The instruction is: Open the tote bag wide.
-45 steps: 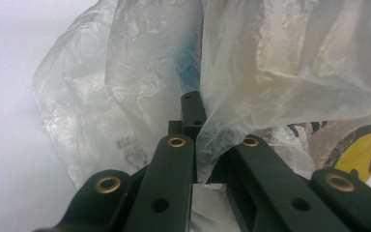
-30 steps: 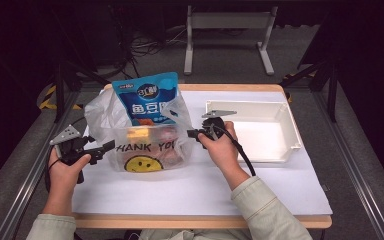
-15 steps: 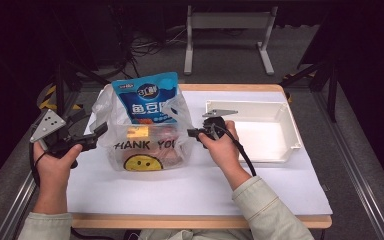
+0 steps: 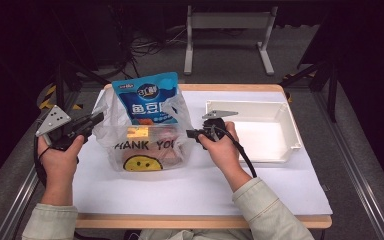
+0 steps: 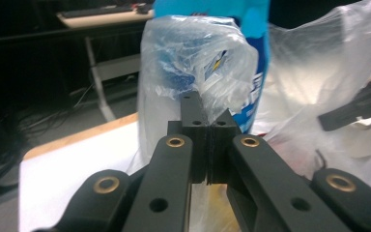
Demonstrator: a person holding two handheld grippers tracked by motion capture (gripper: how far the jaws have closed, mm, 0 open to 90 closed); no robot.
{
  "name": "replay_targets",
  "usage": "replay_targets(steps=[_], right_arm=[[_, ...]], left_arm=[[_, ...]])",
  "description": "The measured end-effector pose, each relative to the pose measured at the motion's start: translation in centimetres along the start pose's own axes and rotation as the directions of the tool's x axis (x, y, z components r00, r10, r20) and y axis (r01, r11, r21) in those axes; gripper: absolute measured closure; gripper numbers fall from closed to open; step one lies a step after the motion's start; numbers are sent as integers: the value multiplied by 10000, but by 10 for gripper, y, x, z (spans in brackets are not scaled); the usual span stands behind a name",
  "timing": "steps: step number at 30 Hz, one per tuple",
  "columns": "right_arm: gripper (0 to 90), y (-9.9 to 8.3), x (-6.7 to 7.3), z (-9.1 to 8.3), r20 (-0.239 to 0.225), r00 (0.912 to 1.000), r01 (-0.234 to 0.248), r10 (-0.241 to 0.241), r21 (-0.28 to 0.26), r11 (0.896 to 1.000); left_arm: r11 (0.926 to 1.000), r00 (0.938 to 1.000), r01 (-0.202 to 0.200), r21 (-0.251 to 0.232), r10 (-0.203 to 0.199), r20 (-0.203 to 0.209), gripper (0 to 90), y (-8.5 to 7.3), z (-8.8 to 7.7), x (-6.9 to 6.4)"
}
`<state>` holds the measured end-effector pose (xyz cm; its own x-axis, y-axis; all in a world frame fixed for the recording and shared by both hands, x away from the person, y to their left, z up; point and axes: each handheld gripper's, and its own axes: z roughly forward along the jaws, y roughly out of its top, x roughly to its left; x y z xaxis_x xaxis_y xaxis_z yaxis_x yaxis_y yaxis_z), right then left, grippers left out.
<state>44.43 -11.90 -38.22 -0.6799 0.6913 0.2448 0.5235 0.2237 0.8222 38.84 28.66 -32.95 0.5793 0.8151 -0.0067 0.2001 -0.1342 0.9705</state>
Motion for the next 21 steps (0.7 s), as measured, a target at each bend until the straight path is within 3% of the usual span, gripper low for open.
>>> replay_targets(steps=[8,9,15,21], right_arm=[[895,-6,0,2,-25,10000,-1,1,145,9999],[895,-8,0,3,-27,10000,-31,32,181,9998],[894,-12,-2,3,-57,9999,-125,126,264,9996],[894,-17,-2,5,-71,9998,-156,159,408,9990]], left_arm=[[9956,9979,643,683,-634,-143,894,-24,8,15],[9921,9957,919,853,-907,-175,894,-33,11,21],[9817,9913,1311,1382,-1286,-269,895,-51,16,28],[9746,9907,1364,1776,-1341,-250,895,-62,19,28]])
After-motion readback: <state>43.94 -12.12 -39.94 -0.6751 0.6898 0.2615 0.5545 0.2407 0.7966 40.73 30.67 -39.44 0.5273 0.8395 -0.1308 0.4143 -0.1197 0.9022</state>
